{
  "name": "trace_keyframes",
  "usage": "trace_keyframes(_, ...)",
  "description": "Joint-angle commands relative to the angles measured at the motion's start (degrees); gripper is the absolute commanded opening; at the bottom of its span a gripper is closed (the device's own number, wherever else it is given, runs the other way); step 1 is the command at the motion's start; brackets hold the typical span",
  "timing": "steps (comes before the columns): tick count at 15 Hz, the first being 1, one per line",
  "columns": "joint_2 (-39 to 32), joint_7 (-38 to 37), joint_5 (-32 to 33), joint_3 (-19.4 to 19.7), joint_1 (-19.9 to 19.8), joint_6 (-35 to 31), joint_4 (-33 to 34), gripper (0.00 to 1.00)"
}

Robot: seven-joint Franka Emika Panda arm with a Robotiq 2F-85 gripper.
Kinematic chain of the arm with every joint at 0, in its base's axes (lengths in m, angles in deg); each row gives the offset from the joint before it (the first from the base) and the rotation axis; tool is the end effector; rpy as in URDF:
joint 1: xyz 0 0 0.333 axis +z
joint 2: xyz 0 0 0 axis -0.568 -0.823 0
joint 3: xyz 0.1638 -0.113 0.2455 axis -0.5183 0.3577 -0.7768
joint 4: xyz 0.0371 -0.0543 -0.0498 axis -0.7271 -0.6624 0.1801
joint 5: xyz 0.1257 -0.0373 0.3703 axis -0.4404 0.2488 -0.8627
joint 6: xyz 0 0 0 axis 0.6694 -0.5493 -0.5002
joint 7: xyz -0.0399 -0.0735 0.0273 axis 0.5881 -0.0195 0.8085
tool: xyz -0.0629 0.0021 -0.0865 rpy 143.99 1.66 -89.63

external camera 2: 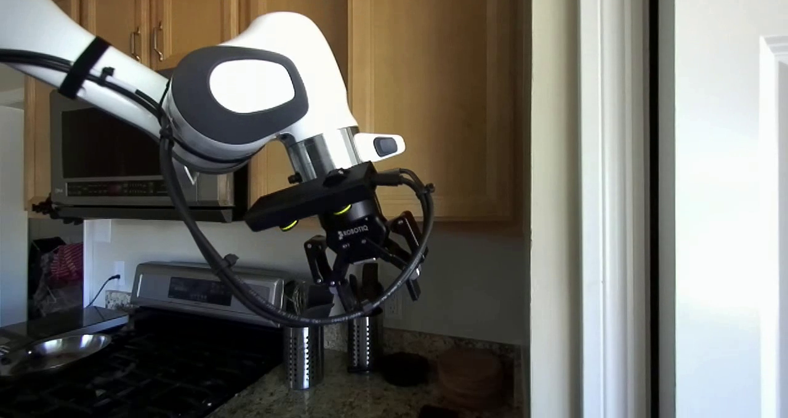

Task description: Close the top drawer door on the right

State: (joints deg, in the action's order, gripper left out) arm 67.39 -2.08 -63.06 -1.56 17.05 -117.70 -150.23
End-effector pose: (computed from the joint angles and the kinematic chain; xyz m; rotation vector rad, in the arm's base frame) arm 0.3575 -0.2432 0.5018 2.8456 0.2142 0.3680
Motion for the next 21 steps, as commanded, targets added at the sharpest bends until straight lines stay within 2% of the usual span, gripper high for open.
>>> trace_keyframes(1, 0.8, -7.48, 8.65, -2.44, -1.66, 3.29, -1.51, 1.0)
trace_keyframes(3, 1.64, -7.6, 9.89, -2.59, -0.25, 7.36, -1.46, 1.0)
trace_keyframes(8, 3.42, -4.04, 5.37, -1.78, 4.21, 19.03, 0.89, 1.0)
trace_keyframes(13, 4.12, -5.32, 1.97, -1.98, 7.42, 26.62, 3.16, 1.0)
trace_keyframes(16, 3.82, -7.73, 1.54, -2.43, 7.8, 27.18, 3.84, 1.0)
trace_keyframes(21, 3.11, -6.7, 2.31, -1.83, 7.99, 25.66, 3.55, 1.0)
